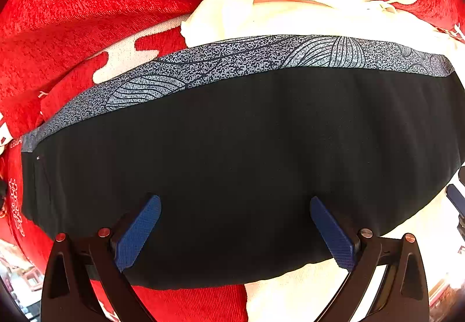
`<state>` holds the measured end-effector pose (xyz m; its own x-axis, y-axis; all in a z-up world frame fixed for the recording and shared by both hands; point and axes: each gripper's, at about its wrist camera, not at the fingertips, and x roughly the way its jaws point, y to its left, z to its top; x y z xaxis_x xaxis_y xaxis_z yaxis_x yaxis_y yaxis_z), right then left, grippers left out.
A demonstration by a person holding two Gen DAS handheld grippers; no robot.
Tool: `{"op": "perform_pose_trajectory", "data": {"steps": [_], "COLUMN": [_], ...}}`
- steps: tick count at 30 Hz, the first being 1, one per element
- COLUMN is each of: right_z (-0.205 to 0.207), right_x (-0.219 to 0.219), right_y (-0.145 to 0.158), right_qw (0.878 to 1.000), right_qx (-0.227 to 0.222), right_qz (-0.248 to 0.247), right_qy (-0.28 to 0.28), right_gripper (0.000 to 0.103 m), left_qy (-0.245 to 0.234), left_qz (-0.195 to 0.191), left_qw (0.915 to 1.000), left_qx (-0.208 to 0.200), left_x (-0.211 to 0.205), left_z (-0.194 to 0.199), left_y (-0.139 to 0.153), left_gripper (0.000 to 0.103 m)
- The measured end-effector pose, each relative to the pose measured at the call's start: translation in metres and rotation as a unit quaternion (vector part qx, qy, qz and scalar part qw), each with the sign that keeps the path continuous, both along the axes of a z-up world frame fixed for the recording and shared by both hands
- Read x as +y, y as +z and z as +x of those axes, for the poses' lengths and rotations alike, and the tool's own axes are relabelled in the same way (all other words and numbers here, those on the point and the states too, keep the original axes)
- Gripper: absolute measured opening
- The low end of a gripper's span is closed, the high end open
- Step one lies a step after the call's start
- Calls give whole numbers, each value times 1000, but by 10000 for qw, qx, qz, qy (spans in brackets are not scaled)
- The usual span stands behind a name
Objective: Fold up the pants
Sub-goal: 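Grasp the end of the black trouser strip with the right gripper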
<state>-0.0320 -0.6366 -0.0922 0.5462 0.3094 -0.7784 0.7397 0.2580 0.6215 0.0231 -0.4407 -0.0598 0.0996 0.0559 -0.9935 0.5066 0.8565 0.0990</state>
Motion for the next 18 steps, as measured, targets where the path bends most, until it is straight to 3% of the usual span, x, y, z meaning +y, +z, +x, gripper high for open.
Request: {"op": "perform_pose_trajectory", "data": {"steps": [8,17,18], "right_z": [-13,7,9], "right_x": [-9,-32,-36], "right_y": [-5,-6,-8], "right_qw": [9980,9940,9930], "right_qx": [-346,-896,-973], "right_qz": [138,64,118], "right_qy": [-514,-621,-665], "right_gripper": [44,45,45], "left_qy": [-53,-113,-125], "left_qz": [-40,-90,-112], "left_qw": [10000,9999,9998], "left_qx": [8,-44,-83], "left_x": [4,5,4], "left_z": [-3,-8,-9], "left_y": [6,15,21], "left_gripper": [103,103,92]}}
